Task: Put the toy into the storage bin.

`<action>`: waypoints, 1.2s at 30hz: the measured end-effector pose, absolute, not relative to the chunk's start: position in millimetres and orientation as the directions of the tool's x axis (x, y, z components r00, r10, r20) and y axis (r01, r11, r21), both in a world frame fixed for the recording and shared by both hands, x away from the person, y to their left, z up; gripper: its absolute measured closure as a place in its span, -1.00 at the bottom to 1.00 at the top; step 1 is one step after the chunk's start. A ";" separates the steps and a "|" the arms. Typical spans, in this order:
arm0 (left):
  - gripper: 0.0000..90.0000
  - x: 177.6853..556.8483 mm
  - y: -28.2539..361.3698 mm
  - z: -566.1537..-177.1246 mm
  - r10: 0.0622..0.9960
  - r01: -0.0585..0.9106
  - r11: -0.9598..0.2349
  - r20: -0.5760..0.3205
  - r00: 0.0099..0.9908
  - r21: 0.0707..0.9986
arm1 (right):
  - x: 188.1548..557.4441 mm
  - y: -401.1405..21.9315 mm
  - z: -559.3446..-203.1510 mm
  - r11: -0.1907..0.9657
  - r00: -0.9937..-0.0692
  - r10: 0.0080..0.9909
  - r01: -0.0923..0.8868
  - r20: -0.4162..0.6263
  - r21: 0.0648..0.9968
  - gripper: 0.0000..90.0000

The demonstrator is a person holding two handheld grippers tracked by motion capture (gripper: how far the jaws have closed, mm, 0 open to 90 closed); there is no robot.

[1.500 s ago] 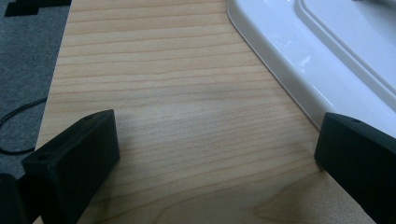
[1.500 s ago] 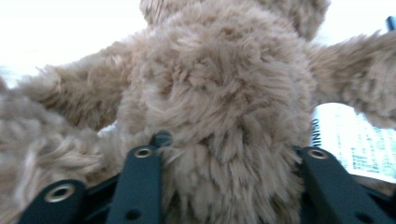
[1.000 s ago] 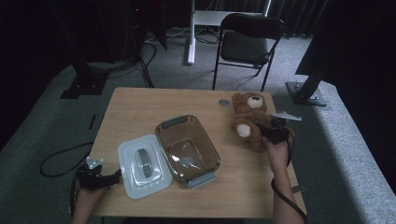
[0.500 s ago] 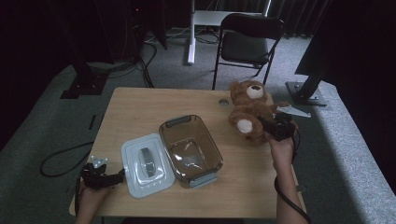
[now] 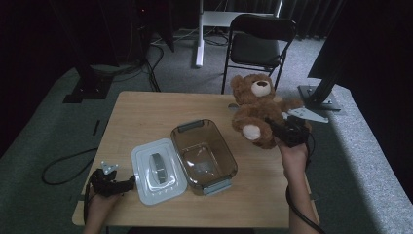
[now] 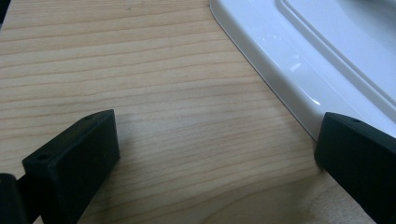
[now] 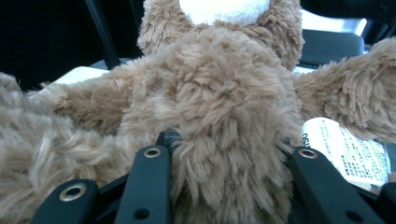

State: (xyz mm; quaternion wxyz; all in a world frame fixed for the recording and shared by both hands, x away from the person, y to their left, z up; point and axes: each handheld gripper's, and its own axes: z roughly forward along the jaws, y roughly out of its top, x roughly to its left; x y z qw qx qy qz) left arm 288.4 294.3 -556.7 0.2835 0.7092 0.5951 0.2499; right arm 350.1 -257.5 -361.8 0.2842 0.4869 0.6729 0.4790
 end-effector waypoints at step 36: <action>-0.99 288.4 292.7 -556.6 0.983 0.700 -0.144 0.019 0.183 0.699 | 297.8 -138.5 -370.7 0.198 -0.621 0.782 0.322 0.049 0.926 0.41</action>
